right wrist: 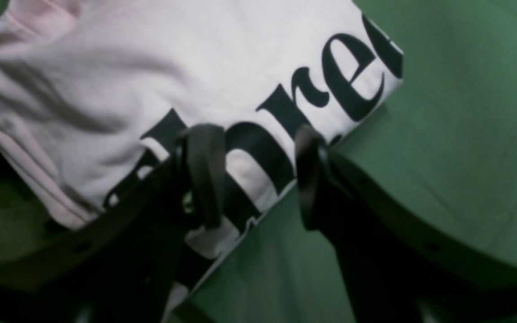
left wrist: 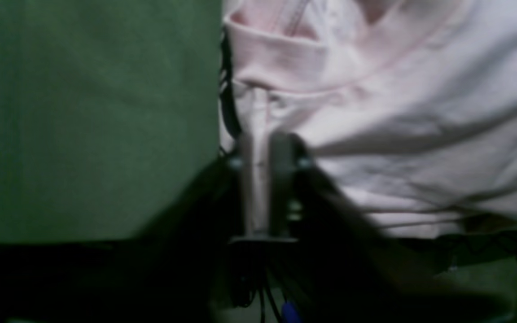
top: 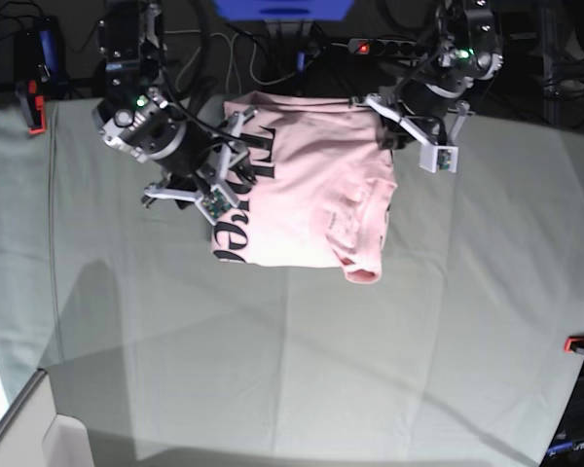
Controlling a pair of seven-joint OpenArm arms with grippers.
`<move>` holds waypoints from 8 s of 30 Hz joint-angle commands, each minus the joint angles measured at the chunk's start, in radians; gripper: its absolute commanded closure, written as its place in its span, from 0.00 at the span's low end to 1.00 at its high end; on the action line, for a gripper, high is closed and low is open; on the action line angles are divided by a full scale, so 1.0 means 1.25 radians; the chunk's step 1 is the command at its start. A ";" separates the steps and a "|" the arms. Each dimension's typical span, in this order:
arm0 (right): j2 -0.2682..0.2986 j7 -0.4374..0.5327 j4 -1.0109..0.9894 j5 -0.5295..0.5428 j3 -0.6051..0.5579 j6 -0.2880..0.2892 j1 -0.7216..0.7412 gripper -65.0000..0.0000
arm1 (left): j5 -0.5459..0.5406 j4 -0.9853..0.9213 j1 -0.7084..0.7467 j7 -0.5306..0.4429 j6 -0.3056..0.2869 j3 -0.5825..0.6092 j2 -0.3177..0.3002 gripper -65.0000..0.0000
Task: Layout the t-shirt on the table in an organized manner, then fold the t-shirt properly
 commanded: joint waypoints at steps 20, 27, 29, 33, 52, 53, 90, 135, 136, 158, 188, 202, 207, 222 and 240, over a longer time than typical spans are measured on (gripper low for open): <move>-0.003 0.014 0.017 0.013 -0.001 0.002 0.002 0.64 | -0.011 0.076 0.069 -0.015 -0.004 -0.017 0.000 1.00; -0.003 0.020 0.017 0.013 -0.001 0.002 -0.009 0.64 | -0.011 0.079 0.085 -0.016 -0.004 -0.050 0.000 1.00; -0.003 0.020 0.017 0.013 -0.001 0.002 -0.009 0.64 | -0.011 0.075 0.084 -0.016 -0.004 -0.062 0.000 1.00; -0.003 0.020 0.017 0.013 -0.001 0.002 -0.009 0.64 | -0.011 0.037 0.074 -0.015 -0.004 -0.057 0.000 1.00; -0.003 0.021 -0.025 0.013 0.042 0.002 -0.035 1.00 | -0.011 -0.016 0.042 -0.016 -0.004 -0.061 0.000 1.00; -0.003 0.021 -0.036 0.013 0.052 0.002 -0.032 1.00 | -0.011 -0.016 0.042 -0.016 -0.004 -0.061 0.000 1.00; 0.050 0.084 -0.091 0.014 -0.009 0.002 -0.059 1.00 | -0.012 -0.017 0.042 -0.016 -0.004 -0.062 0.000 1.00; 0.049 0.082 0.063 0.011 0.057 0.002 -0.116 1.00 | -0.186 -0.215 -0.226 0.053 -0.004 -0.056 -0.034 0.33; 0.050 0.082 0.063 0.011 0.057 0.002 -0.116 1.00 | -0.194 -0.227 -0.231 0.054 -0.004 -0.056 -0.036 0.33; -0.011 0.082 0.064 0.011 0.288 0.002 -0.010 1.00 | -0.194 -0.365 -0.263 0.055 -0.004 -0.055 -0.057 0.98; -0.012 0.082 0.062 0.013 0.679 0.002 0.018 1.00 | -0.193 -0.835 -1.046 -0.211 -0.168 1.119 -0.061 1.00; -0.006 0.082 0.063 0.013 0.766 0.002 0.015 1.00 | -0.010 -1.068 -1.096 -0.389 -0.171 1.213 0.071 1.00; -0.009 0.082 0.063 0.013 0.766 0.002 0.015 1.00 | -0.010 -1.027 -1.113 -0.391 -0.171 1.213 0.071 1.00; -0.042 0.082 0.069 0.011 0.773 0.002 -0.010 1.00 | -0.005 -1.004 -1.152 -0.392 -0.169 1.213 0.071 0.99; -0.042 0.082 0.069 0.011 0.777 0.002 -0.028 1.00 | -0.005 -1.002 -1.170 -0.392 -0.168 1.099 0.071 0.49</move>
